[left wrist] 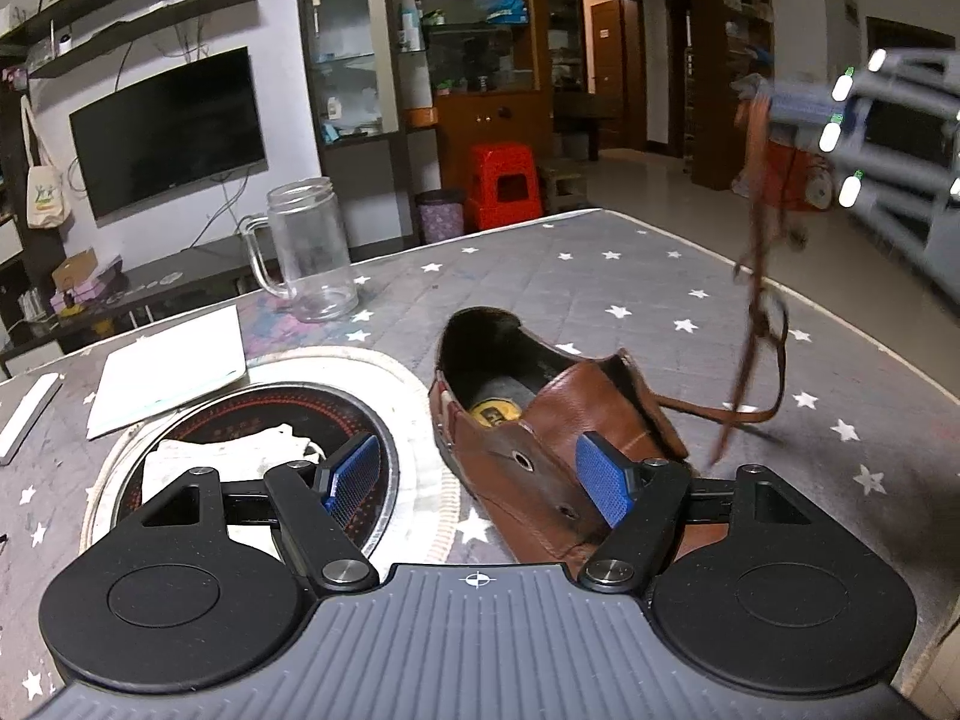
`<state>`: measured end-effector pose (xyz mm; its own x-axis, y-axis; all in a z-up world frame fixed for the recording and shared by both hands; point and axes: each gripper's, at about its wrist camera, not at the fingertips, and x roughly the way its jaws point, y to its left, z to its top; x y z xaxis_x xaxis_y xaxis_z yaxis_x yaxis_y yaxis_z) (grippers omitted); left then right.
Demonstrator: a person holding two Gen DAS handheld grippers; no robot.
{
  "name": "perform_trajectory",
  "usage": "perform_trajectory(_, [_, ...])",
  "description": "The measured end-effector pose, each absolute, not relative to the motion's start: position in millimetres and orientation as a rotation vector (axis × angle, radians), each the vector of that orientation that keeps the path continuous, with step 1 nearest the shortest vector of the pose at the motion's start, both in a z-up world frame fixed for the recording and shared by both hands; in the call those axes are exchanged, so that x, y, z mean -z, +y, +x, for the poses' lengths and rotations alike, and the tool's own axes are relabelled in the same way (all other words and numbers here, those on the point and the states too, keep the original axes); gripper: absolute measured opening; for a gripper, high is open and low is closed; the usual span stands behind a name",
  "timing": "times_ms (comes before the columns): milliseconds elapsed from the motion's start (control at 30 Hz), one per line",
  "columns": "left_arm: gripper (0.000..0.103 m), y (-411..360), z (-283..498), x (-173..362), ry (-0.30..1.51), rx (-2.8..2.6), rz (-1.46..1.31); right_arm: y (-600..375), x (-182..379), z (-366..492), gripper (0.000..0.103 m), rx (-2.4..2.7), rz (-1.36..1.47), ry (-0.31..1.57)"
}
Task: Lace up shoes with both hands
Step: 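Pull the lace upward away from the shoe with the right gripper, then release the lace and the shoe and withdraw both grippers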
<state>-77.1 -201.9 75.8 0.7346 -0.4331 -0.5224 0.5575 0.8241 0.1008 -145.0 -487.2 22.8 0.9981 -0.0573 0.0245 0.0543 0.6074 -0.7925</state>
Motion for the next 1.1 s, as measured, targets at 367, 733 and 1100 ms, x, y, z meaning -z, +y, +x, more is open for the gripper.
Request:
perform_trajectory(367, [0.074, -192, -85, -71, 0.522, 0.515, 0.260, -489, -14, -135, 0.022, -0.096, -0.687, 0.333])
perform_trajectory(733, [0.074, -182, -88, -57, 0.566, 0.476, 0.268, -513, -17, -135, 0.033, -0.168, -0.470, 0.572])
perform_trajectory(1100, [0.074, -178, -88, -50, 0.574, 0.441, 0.288, -526, -23, -138, 0.043, -0.189, -0.409, 0.618])
